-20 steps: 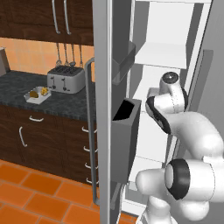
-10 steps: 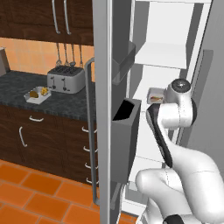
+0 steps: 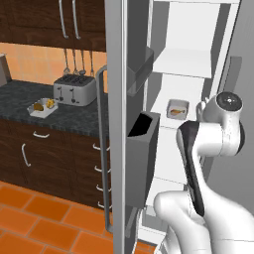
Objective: Take the meat container that has the chicken drumstick and place it on the second highest rack of the freezer. Then take the vegetable container that has the avocado and squash and place it on the highest rack of the freezer.
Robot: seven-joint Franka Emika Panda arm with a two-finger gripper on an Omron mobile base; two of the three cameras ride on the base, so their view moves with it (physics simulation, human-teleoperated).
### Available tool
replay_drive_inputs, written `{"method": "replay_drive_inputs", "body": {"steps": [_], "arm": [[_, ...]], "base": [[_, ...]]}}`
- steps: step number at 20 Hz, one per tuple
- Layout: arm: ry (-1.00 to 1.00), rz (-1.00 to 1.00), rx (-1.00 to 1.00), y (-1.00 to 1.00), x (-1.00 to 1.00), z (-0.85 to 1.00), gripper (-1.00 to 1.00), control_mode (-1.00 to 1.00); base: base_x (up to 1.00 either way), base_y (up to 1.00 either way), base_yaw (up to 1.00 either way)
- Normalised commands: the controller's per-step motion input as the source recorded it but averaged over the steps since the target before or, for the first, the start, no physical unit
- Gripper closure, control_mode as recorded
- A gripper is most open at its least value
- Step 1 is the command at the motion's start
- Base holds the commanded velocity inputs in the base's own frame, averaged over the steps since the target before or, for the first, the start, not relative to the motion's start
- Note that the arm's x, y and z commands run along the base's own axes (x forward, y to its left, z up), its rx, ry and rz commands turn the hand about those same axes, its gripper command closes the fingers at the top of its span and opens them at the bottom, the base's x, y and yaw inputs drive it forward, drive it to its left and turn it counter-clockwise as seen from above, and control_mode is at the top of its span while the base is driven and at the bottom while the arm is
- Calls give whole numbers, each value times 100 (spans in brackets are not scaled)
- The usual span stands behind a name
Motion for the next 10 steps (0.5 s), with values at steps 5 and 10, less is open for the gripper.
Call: {"method": "replay_drive_inputs", "body": {"steps": [5, 10], "arm": [[2, 3, 0, 1, -48, 27, -100, -100], [10, 1, 0, 0, -21, 12, -100, -100]], "base": [[0, 0, 0], [0, 0, 0]]}}
